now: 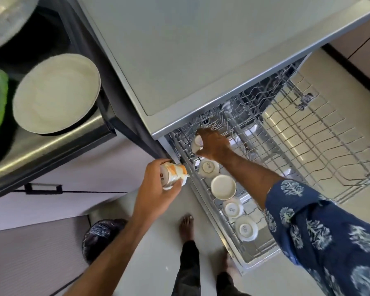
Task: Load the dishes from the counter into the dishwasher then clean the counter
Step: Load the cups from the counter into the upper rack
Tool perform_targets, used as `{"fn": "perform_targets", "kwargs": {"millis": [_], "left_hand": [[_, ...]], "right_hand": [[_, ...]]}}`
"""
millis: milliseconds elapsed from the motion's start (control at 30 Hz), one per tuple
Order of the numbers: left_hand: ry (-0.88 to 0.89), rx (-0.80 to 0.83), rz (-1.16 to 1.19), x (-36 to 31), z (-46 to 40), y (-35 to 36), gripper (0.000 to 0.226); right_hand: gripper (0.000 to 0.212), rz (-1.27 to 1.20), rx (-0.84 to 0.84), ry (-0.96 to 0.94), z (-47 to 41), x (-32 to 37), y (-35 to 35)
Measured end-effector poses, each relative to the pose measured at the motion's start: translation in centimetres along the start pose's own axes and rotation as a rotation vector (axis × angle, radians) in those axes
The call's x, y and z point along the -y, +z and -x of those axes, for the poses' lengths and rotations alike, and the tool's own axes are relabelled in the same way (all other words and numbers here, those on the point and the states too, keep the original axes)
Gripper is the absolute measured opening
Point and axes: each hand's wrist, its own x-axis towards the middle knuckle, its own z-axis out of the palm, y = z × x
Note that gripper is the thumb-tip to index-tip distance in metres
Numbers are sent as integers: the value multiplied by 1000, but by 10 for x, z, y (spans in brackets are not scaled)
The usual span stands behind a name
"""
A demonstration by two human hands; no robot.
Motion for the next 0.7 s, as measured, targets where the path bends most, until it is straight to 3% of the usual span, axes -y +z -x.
{"fn": "perform_targets", "kwargs": {"millis": [133, 433, 500, 533, 600, 700], "left_hand": [[-27, 7, 13, 5, -10, 3, 57], [39, 17, -33, -1, -27, 13, 66], [81, 15, -94, -7, -31, 18, 73], [107, 17, -123, -10, -34, 20, 75], [166, 31, -158, -19, -41, 27, 76], [226, 50, -206, -30, -54, 38, 71]], "right_hand": [[70, 145, -5, -88, -9, 1, 21], [89, -74, 315, -82, -14, -13, 11], [91, -44, 283, -83, -3, -15, -11], [84, -100, 202, -98, 7, -15, -23], [70, -460, 113, -134, 31, -16, -47], [70, -835, 300, -205, 65, -20, -71]]}}
